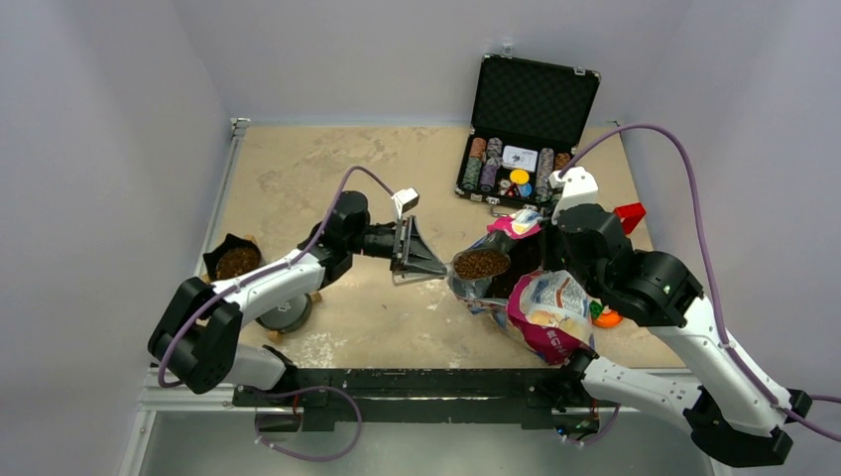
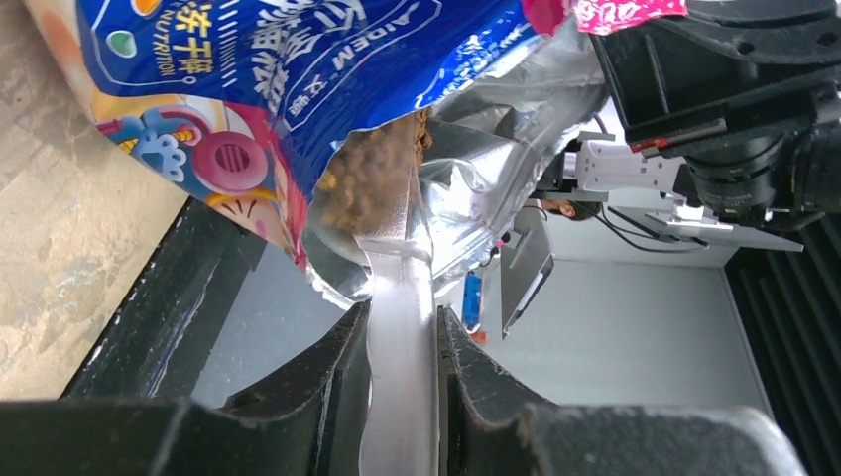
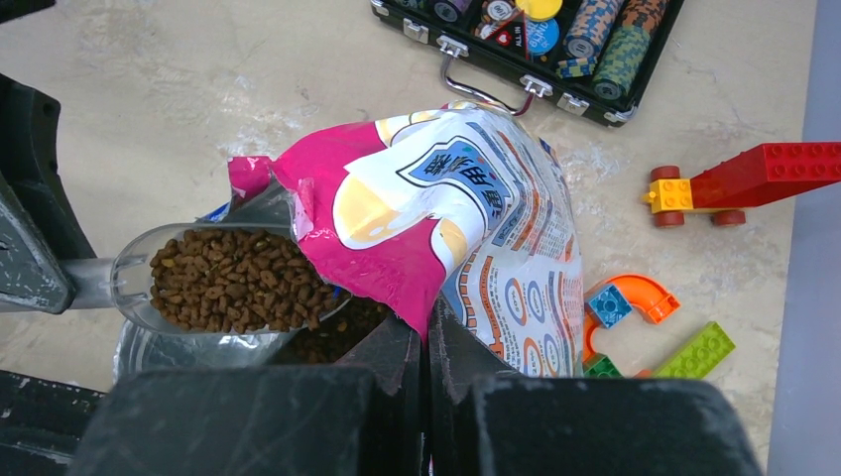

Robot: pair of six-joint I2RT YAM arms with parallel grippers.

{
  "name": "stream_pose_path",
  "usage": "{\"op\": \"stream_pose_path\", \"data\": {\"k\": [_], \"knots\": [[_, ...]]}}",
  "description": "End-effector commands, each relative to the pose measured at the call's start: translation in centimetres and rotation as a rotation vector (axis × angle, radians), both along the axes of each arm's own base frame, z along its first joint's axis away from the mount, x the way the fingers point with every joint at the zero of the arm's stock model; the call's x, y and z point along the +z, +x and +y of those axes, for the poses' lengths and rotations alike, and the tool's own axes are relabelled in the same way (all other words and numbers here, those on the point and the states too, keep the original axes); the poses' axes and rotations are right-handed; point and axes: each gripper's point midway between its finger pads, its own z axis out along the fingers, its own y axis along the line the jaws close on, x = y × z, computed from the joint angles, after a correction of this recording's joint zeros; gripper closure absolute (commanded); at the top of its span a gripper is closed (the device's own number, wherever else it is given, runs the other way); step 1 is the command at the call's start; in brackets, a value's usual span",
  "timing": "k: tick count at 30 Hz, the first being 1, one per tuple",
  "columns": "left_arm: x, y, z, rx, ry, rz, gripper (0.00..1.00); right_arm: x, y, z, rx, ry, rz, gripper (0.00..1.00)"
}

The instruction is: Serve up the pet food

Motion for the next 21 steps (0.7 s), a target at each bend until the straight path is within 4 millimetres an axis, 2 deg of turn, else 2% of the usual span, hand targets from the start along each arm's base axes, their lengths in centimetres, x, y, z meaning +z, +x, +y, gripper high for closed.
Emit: {"op": "stream_pose_path", "data": {"k": [1,4,7,9,11,12,15,17,21], "knots": [[3.0,-0.8,0.3,-0.038,-0.104,-0.089,1.0,5.8,0.8,1.2,0.0,0.194,-0.166,1.0],[3.7,-2.0,1.3,-0.048,-0.139,-0.103,1.0,5.7,0.7,0.9,-0.008,0.188,-0.167,1.0],[2.8,-1.3,0.7,-0.032,-0.095,-0.108,1.0,5.4,0.8,1.0,-0.005,0.187,-0.165,1.0],[5.3,-0.4,-0.1,-0.034,-0.207,-0.111,1.0,5.6,1.0,1.5,0.01,0.188,-0.16,1.0],[7.4,-0.4,0.3,-0.024,-0.312,-0.11,1.0,6.0,1.0,1.5,0.011,0.184,-0.163,1.0],[7.2,-0.8,0.6,-0.019,-0.317,-0.11,1.0,6.1,1.0,1.4,0.007,0.183,-0.168,1.0],[4.8,-1.3,0.8,-0.026,-0.246,-0.096,1.0,6.3,0.9,1.2,0.006,0.183,-0.175,1.0],[5.7,-1.3,0.9,-0.031,-0.301,-0.107,1.0,6.2,0.8,1.1,0.011,0.178,-0.17,1.0],[5.3,-1.2,0.9,-0.027,-0.313,-0.097,1.0,6.1,0.8,0.8,0.001,0.174,-0.174,1.0]]}}
